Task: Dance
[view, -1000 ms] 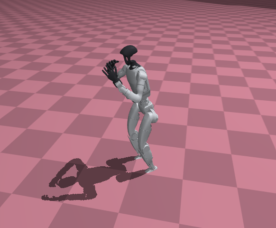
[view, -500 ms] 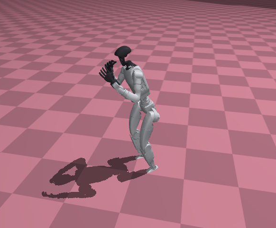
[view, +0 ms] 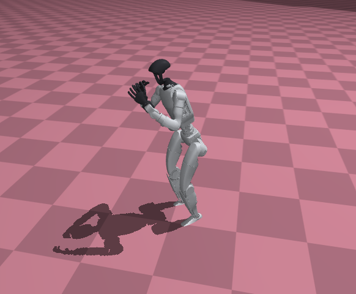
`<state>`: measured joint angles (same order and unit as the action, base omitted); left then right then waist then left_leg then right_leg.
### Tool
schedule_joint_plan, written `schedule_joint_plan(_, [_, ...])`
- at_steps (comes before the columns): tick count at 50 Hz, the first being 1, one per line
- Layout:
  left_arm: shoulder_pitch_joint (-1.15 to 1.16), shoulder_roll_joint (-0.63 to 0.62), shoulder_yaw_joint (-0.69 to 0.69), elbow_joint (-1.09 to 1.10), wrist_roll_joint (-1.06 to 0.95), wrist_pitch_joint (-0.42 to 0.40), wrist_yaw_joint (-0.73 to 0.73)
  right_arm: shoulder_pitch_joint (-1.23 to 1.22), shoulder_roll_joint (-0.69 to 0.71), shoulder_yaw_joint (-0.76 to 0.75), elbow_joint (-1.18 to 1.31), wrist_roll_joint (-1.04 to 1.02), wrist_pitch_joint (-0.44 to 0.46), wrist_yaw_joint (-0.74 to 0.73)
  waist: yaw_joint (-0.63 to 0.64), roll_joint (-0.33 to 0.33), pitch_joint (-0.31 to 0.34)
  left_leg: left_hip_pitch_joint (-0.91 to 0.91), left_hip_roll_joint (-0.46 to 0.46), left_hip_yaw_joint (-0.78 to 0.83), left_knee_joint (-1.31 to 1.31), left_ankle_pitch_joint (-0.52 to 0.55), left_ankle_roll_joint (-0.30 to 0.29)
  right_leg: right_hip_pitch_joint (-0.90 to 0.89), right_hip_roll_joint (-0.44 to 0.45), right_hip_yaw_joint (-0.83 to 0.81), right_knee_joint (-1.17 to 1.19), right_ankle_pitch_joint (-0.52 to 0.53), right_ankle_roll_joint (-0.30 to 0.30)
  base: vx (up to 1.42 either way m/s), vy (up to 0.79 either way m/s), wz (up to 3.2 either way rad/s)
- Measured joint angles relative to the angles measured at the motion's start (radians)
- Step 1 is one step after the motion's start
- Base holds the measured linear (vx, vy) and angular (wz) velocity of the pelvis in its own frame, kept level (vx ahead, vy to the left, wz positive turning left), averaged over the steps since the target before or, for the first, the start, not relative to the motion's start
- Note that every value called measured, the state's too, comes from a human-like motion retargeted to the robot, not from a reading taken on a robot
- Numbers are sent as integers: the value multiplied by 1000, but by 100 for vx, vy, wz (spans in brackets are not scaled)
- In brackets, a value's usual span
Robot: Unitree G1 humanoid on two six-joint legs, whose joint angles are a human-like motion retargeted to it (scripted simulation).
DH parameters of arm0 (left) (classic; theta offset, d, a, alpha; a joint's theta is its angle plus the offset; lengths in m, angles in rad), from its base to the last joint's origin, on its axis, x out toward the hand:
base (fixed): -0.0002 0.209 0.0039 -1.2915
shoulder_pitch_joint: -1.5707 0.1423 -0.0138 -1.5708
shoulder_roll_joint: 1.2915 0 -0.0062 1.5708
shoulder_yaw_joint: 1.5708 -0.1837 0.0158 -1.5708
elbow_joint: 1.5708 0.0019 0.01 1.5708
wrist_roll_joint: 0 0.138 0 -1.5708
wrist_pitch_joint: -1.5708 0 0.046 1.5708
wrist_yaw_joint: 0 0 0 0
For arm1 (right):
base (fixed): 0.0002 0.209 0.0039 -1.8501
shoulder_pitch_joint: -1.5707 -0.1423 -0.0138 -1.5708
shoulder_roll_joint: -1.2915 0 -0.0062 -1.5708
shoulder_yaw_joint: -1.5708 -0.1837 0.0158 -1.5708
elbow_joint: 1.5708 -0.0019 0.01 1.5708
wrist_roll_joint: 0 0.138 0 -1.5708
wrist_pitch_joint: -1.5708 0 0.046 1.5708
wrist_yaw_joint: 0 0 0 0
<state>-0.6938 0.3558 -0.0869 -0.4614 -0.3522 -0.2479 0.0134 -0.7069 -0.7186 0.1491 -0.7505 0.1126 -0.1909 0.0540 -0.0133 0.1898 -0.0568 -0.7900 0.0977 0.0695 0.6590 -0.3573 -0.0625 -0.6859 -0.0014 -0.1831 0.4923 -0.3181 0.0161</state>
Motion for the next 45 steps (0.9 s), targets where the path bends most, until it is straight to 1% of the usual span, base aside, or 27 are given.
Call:
schedule_joint_plan(2, [-28, -2, -16, -7, 5, -3, 9, -2, -19, -1, 15, -6, -6, -16, -4, -6, -2, -10, 15, 31, 35, -39, 18, -8, -9, -10, 15, -7, 3, -7, 3, 29])
schedule_joint_plan(5, [-64, -3, -34, -22, 13, -7, 29, -13, -47, 1, 28, -7, -19, -38, -6, -15, -2, -14, 47, 44, 124, -88, 25, -20, -16, -14, 48, -18, 9, -7, 6, 9])
schedule_joint_plan(10, [-118, 9, -45, -42, 23, -10, 68, -64, -93, 18, 9, -3, -43, -73, -14, -15, -1, 8, 150, 54, 281, -148, 24, -41, -12, -22, 104, -35, 19, -7, 10, -5])
schedule_joint_plan(12, [-147, 20, -43, -42, 20, -13, 86, -93, -114, 23, 1, 4, -51, -91, -21, -9, 9, 35, 190, 50, 302, -153, 16, -38, -9, -24, 104, -31, 23, -6, 14, -8])
schedule_joint_plan(13, [-180, 30, -37, -33, 13, -16, 98, -127, -131, 29, 5, 13, -57, -105, -28, -5, 32, 72, 202, 51, 282, -147, 10, -7, -6, -25, 67, -17, 26, -6, 16, -8])
schedule_joint_plan(15, [-186, 35, -35, -38, 7, -21, 104, -138, -137, 30, -4, 19, -65, -119, -30, 5, 37, 84, 240, 38, 304, -149, -1, -19, -2, -27, 93, -16, 30, -9, 18, -13])
schedule_joint_plan(18, [-199, 39, -19, -41, -21, -28, 102, -153, -141, 20, -17, 36, -74, -145, -31, 9, 49, 115, 251, 24, 271, -143, -20, -25, -15, -24, 96, -5, 41, -9, 21, -9])
schedule_joint_plan(20, [-195, 39, 2, -44, -45, -32, 91, -148, -136, 0, -27, 48, -76, -159, -37, 0, 48, 146, 223, 23, 201, -130, -26, -26, -43, -17, 81, 6, 53, -9, 24, 0])
schedule_joint_plan(22, [-158, 32, 24, -51, -56, -34, 81, -119, -112, -20, -34, 51, -75, -168, -28, 0, 47, 136, 217, 10, 206, -146, -28, -56, -55, -7, 122, 8, 62, -11, 28, -4])
schedule_joint_plan(23, [-140, 32, 42, -52, -68, -32, 69, -100, -101, -40, -42, 53, -70, -169, -33, -12, 42, 155, 187, 15, 154, -137, -24, -59, -78, 1, 113, 13, 70, -9, 30, 7])
schedule_joint_plan(25, [-87, 24, 73, -50, -77, -31, 61, -60, -72, -66, -43, 44, -64, -174, -22, -15, 44, 141, 170, 6, 167, -163, -17, -90, -94, 17, 154, 15, 80, -11, 32, -1])
schedule_joint_plan(27, [-16, 23, 117, -38, -92, -20, 38, 10, -35, -111, -51, 17, -48, -167, -28, -40, 34, 170, 110, 19, 85, -163, 5, -100, -141, 37, 146, 23, 98, -9, 34, 12])
schedule_joint_plan(28, [21, 20, 136, -26, -87, -14, 38, 37, -21, -124, -44, 2, -41, -165, -22, -40, 38, 156, 104, 20, 106, -186, 16, -118, -149, 44, 170, 24, 102, -11, 35, 3])
schedule_joint_plan(30, [108, 24, 179, 18, -79, 4, 20, 124, 22, -161, -42, -54, -17, -144, -23, -62, 24, 184, 51, 41, 29, -194, 49, -120, -192, 58, 148, 36, 116, -8, 36, 7])
schedule_joint_plan(31, [150, 22, 200, 43, -69, 15, 20, 157, 34, -173, -28, -76, -7, -136, -15, -63, 30, 169, 46, 48, 50, -209, 60, -137, -205, 57, 170, 37, 115, -11, 35, -12])
schedule_joint_plan(32, [193, 22, 221, 73, -59, 27, 19, 192, 47, -183, -13, -100, 3, -126, -7, -64, 32, 159, 41, 56, 62, -221, 71, -148, -221, 48, 187, 28, 106, -13, 34, -41])
schedule_joint_plan(33, [237, 24, 242, 111, -47, 42, 13, 230, 62, -191, 4, -132, 13, -109, 3, -67, 27, 157, 33, 68, 55, -227, 83, -150, -244, 24, 192, 0, 83, -7, 33, -30])
schedule_joint_plan(35, [329, 41, 275, 212, -22, 64, -6, 322, 100, -196, 36, -202, 29, -70, -5, -91, 22, 209, -19, 85, -47, -193, 105, -115, -295, -12, 174, -49, 51, -4, 30, -3])
schedule_joint_plan(38, [453, 46, 309, 316, 13, 109, -16, 419, 118, -193, 93, -258, 48, -16, 3, -100, 36, 189, -41, 95, -13, -204, 123, -138, -316, -20, 262, -93, 26, -9, 24, -9])
schedule_joint_plan(40, [533, 67, 335, 411, 30, 123, -50, 479, 139, -168, 146, -303, 49, 39, -27, -129, 49, 285, -102, 99, -138, -163, 138, -92, -346, -28, 304, -141, 15, 0, 18, 23])
schedule_joint_plan(45, [674, 78, 354, 489, 67, 160, -103, 575, 142, -144, 227, -339, 64, 117, -50, -160, 58, 284, -151, 111, -104, -177, 157, -88, -353, -16, 466, -212, -4, -3, 11, 11])
